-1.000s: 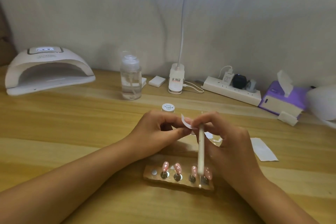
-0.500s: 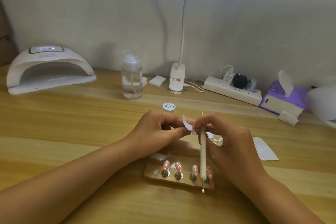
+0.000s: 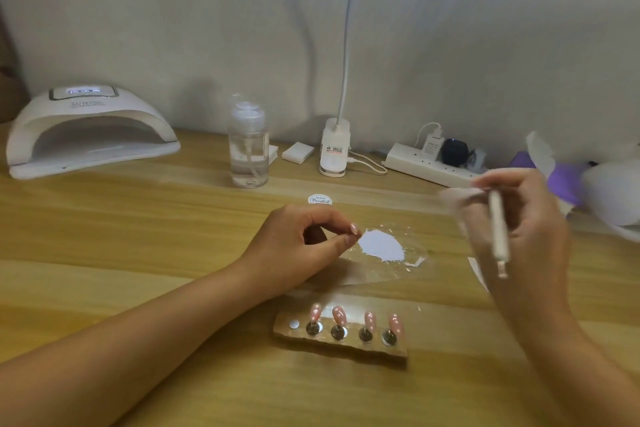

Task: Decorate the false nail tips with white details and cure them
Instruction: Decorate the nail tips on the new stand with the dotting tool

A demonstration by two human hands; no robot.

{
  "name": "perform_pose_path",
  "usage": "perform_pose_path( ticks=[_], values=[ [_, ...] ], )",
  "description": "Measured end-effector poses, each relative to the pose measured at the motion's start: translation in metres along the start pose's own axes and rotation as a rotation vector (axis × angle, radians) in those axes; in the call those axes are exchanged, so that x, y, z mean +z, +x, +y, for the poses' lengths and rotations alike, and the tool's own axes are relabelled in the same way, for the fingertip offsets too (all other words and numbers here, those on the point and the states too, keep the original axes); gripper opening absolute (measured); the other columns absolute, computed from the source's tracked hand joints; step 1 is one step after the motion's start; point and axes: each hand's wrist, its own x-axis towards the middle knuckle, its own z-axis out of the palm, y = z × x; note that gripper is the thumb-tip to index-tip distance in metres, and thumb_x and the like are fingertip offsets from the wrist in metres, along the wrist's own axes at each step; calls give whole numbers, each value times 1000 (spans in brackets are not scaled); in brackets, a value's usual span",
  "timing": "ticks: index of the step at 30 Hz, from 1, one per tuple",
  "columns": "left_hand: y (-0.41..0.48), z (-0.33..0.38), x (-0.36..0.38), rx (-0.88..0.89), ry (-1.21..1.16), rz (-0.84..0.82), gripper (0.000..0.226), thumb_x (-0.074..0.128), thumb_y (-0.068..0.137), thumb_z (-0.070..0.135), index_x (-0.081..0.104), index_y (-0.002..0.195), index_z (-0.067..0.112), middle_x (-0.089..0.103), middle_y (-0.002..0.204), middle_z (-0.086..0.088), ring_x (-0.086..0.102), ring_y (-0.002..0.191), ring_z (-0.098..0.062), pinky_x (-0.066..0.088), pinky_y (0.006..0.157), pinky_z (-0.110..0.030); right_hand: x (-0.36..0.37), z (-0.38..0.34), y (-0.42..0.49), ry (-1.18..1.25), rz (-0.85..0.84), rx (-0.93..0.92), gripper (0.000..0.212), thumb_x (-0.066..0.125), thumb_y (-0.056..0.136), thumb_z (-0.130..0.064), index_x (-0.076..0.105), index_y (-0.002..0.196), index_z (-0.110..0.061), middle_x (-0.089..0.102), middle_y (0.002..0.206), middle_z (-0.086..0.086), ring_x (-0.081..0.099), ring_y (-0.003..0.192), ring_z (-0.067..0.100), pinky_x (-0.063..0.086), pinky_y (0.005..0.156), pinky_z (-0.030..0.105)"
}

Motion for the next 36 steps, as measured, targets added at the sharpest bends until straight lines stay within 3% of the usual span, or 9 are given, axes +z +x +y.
perform_pose_path(
  ticks=[5,7,10,13,15,18,23,27,36],
  values=[
    [-1,0,1,14,51,-44,18,74,87,17,73,87,35,73,87,19,64,61,-14,53,60,-25,-14,33,11,-338,-229,323,19,64,94,-24,56,109,-14,61,97,-2,61,99,31,46,82,43],
    [-1,-1,2,16,73,-85,11,74,87,18,75,90,29,74,89,17,65,62,-13,54,61,-28,-12,38,9,-370,-178,308,29,61,96,-32,53,115,-12,59,102,-3,60,102,29,46,88,46],
    [-2,-2,2,18,106,-118,9,74,87,20,73,92,26,73,90,16,60,56,-7,45,56,-19,-9,26,6,-107,15,175,27,50,102,-42,60,100,-17,65,83,-10,61,78,8,49,72,27],
    [-2,-2,1,22,146,-137,8,73,88,19,72,91,26,70,89,21,62,60,-11,44,58,-17,9,13,-2,217,-81,319,36,37,105,-45,62,92,-23,63,64,-5,51,50,2,43,46,15],
    [-1,-2,2,17,155,-155,8,73,88,18,72,90,26,68,88,22,64,65,-13,46,60,-18,24,10,-12,227,-207,404,22,39,104,-46,52,100,-29,62,65,-6,47,46,2,39,41,17],
    [-2,-1,1,40,177,-170,13,74,85,16,72,88,28,66,90,14,60,68,-14,47,64,-22,33,12,-21,148,-312,449,18,57,96,-43,54,94,-26,71,72,-2,52,49,0,40,52,26],
    [-2,-2,0,40,204,-180,15,74,83,18,70,85,32,64,86,13,53,69,-14,40,65,-20,32,14,-20,147,-322,508,19,67,89,-28,52,87,-16,74,67,-2,57,45,5,39,53,28],
    [-3,-2,2,37,195,-203,11,76,84,20,71,87,30,62,81,19,58,67,-14,42,62,-19,34,14,-21,55,-368,525,28,70,82,-35,52,71,-17,70,57,0,60,50,9,45,59,34],
    [-2,-2,2,6,222,-205,10,76,85,24,71,88,32,65,84,19,57,67,-8,40,62,-18,34,19,-19,-29,-362,527,17,66,79,-32,53,77,-21,70,59,-1,64,62,16,52,68,43]
  ],
)
